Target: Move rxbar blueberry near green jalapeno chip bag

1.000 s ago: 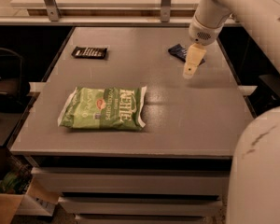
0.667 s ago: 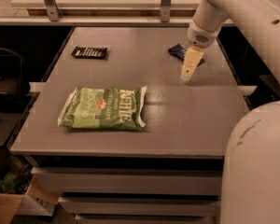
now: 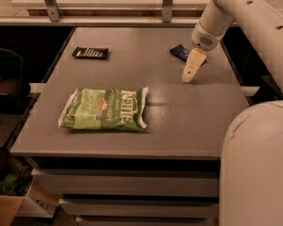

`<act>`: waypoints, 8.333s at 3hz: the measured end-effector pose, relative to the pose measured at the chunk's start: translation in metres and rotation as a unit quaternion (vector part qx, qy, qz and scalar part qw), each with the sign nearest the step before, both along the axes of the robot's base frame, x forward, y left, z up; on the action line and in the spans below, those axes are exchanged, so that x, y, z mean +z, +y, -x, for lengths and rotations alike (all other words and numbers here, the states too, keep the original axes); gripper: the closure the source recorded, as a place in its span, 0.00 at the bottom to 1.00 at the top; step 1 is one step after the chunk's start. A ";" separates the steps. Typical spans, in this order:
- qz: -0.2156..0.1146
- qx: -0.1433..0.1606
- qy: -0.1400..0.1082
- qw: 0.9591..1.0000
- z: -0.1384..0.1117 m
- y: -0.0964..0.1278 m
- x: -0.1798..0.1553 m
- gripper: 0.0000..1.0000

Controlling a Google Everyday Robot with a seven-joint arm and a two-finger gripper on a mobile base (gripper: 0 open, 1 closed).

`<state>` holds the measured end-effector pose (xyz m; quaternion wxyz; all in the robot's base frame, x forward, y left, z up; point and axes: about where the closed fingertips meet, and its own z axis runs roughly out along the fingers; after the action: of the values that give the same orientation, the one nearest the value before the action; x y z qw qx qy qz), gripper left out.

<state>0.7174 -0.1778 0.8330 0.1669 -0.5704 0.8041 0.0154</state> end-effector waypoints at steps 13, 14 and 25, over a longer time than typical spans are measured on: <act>-0.066 0.231 -0.098 0.966 0.060 0.109 0.104 0.82; -0.071 0.221 -0.082 0.969 0.056 0.107 0.092 0.59; -0.046 0.154 0.005 0.987 0.037 0.075 0.021 1.00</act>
Offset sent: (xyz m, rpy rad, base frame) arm -0.0002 -0.0092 0.0024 0.0428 0.0205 -0.0436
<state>0.6807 -0.1030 0.8539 0.1847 -0.6788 0.7061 0.0805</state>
